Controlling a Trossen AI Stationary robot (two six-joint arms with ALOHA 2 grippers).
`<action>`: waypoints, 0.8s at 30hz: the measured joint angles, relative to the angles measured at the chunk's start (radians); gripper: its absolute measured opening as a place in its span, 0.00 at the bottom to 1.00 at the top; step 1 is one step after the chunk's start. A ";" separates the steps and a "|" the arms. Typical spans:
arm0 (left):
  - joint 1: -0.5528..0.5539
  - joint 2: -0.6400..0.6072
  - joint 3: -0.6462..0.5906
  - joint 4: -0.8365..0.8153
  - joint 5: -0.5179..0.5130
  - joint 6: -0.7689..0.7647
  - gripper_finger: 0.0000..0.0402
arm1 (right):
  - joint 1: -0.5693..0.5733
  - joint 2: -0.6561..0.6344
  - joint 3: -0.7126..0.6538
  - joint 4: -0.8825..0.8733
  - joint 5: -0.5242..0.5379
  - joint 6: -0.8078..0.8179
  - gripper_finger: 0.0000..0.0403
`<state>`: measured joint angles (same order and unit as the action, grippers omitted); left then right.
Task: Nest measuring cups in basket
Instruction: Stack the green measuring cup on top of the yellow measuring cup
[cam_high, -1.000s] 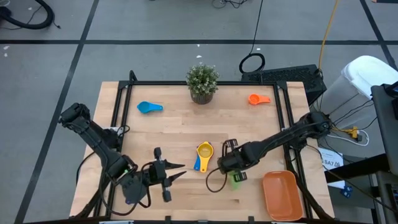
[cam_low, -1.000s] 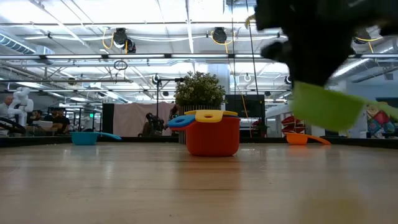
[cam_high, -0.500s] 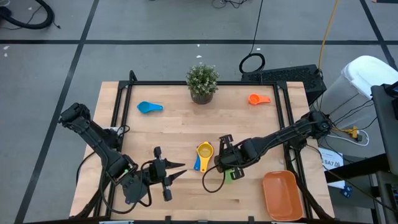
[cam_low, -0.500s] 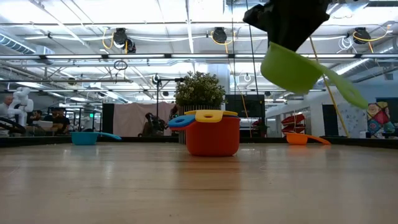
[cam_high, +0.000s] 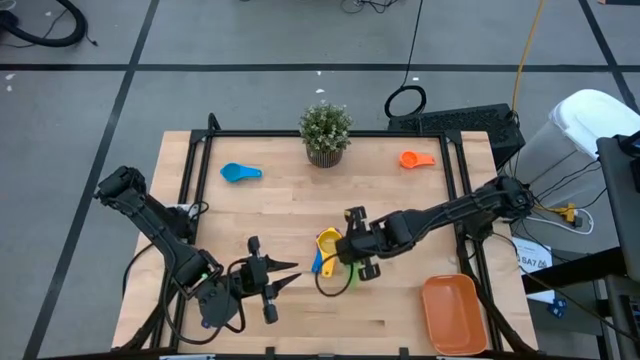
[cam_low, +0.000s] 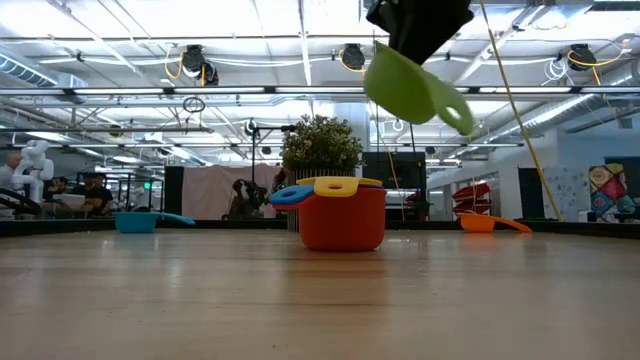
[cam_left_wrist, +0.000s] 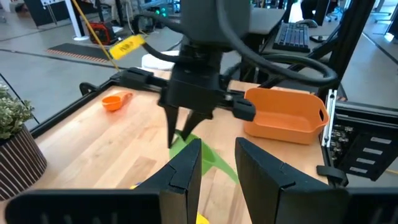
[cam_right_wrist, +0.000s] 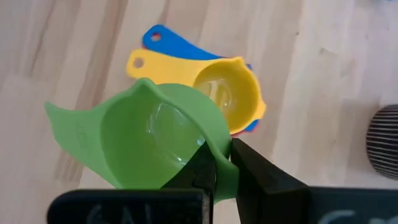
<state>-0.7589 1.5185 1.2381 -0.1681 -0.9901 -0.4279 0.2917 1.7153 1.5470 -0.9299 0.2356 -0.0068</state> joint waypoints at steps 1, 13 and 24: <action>0.000 0.000 0.000 0.004 0.000 0.000 0.25 | -0.007 0.000 0.001 0.003 0.000 0.010 0.04; 0.008 0.000 0.000 0.009 -0.007 0.003 0.25 | -0.089 0.002 0.002 0.107 -0.085 0.139 0.04; 0.004 0.000 0.000 0.007 -0.006 0.000 0.25 | -0.136 0.118 0.002 0.119 -0.116 0.096 0.04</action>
<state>-0.7547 1.5185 1.2381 -0.1610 -0.9962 -0.4278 0.1561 1.8334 1.5494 -0.8108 0.1191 0.0888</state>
